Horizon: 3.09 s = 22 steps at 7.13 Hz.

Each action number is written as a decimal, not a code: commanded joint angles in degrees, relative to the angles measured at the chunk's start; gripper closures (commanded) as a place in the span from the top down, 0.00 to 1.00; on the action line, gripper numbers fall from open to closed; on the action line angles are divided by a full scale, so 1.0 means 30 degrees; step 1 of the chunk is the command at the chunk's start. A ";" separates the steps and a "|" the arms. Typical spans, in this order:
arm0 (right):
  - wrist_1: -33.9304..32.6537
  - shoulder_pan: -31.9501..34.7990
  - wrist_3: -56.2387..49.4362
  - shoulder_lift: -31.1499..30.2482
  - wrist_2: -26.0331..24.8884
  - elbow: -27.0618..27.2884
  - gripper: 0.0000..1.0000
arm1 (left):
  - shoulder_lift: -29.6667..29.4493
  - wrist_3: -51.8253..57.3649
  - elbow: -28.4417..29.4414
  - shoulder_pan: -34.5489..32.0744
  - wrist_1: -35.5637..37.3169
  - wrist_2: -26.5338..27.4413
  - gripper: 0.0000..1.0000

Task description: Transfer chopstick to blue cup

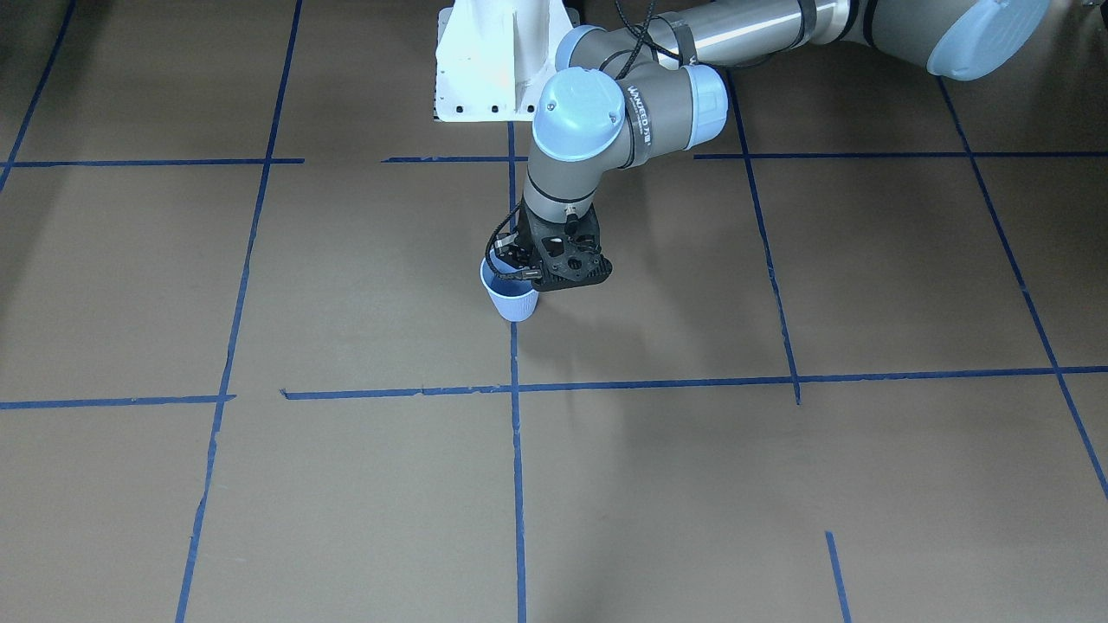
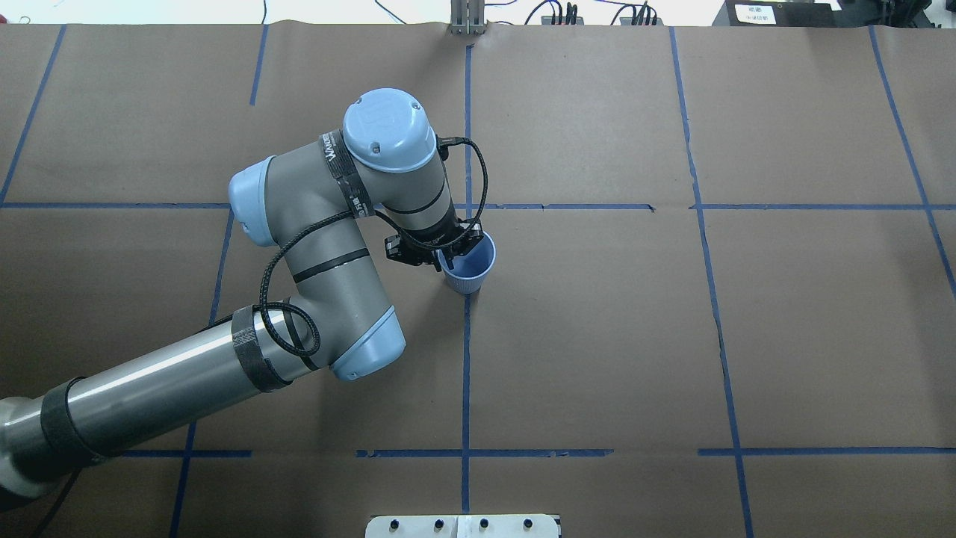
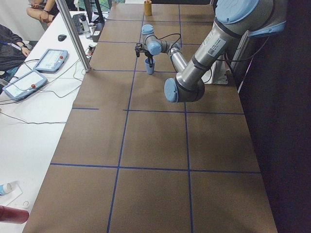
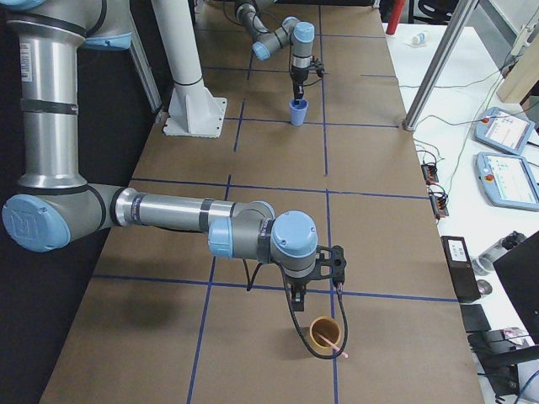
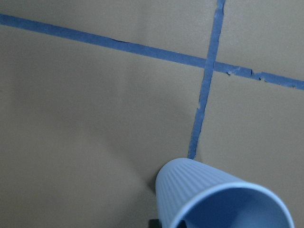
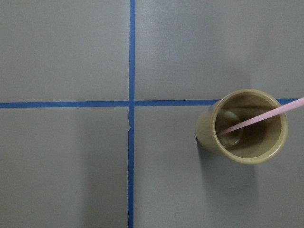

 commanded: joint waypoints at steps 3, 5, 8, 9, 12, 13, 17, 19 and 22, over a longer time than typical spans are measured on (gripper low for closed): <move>0.0000 0.0000 0.0025 0.0001 0.0051 -0.0056 1.00 | 0.1138 0.0146 -0.1802 -0.0769 0.0230 -0.0065 1.00; -0.0030 0.0000 0.0025 0.0031 0.1249 -0.0202 1.00 | 0.3626 0.0205 -0.6158 -0.1966 0.0347 -0.0183 1.00; 0.0000 0.0029 -0.0530 0.0002 0.1165 -0.0929 1.00 | 0.9650 0.5850 -1.0536 -0.4222 0.0609 -0.0007 1.00; 0.0000 0.0725 -0.1692 0.0030 0.1165 -0.2037 1.00 | 1.0978 0.8992 -1.0778 -0.5303 0.0612 -0.0094 1.00; 0.3474 0.1639 -0.1152 0.1838 0.0873 -0.6486 1.00 | 1.1550 1.1455 -1.0314 -0.6691 0.1168 -0.1728 1.00; 0.3805 0.1669 -0.0770 0.2514 0.0379 -0.7111 1.00 | 1.1548 1.1397 -1.0312 -0.6691 0.1197 -0.1736 1.00; 0.3838 0.1611 0.0874 0.4508 -0.0824 -0.8663 1.00 | 1.1490 1.1338 -1.0283 -0.6662 0.1197 -0.1736 1.00; 0.3896 0.1494 0.0874 0.4659 -0.0974 -0.9458 1.00 | 1.1373 1.1251 -1.0254 -0.6632 0.1197 -0.1736 1.00; 0.3955 0.0764 0.0903 0.5008 -0.2051 -1.0306 1.00 | 1.1314 1.1221 -1.0254 -0.6603 0.1198 -0.1736 1.00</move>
